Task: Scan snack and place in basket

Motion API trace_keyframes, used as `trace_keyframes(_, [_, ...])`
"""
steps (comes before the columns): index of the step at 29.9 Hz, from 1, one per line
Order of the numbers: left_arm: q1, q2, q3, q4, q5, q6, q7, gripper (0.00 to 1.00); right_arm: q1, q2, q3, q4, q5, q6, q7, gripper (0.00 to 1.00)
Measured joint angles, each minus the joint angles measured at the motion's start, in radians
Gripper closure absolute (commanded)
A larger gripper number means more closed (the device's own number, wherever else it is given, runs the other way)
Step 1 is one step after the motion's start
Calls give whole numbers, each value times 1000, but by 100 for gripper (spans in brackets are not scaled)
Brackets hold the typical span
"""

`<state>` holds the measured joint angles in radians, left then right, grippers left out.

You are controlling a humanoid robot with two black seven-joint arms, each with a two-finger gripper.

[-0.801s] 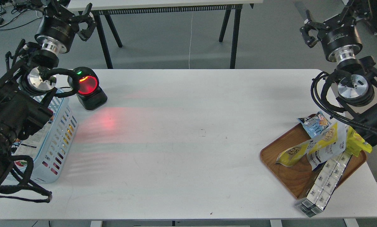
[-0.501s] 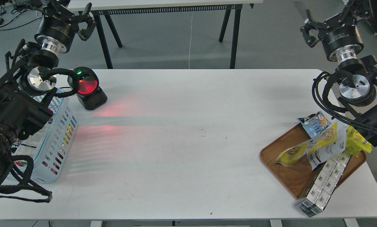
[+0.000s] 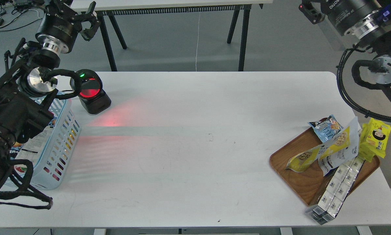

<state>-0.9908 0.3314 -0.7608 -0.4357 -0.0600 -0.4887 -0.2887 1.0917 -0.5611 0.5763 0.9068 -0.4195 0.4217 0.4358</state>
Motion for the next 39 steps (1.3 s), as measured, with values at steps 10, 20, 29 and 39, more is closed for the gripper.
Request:
trace_keyframes(10, [0, 1, 0, 0, 0, 0, -4, 0, 311, -105, -404, 232, -345, 8, 8, 1])
trace_keyframes(20, [3, 2, -1, 0, -1, 0, -5, 0, 654, -171, -759, 527, -666, 8, 24, 1])
trace_keyframes(29, [3, 4, 1, 0, 0, 0, -5, 0, 854, -190, -1008, 746, -972, 4, 52, 5])
trace_keyframes(39, [9, 11, 1, 0, 6, 0, -4, 0, 885, -182, -1230, 812, -1333, -74, 53, 8])
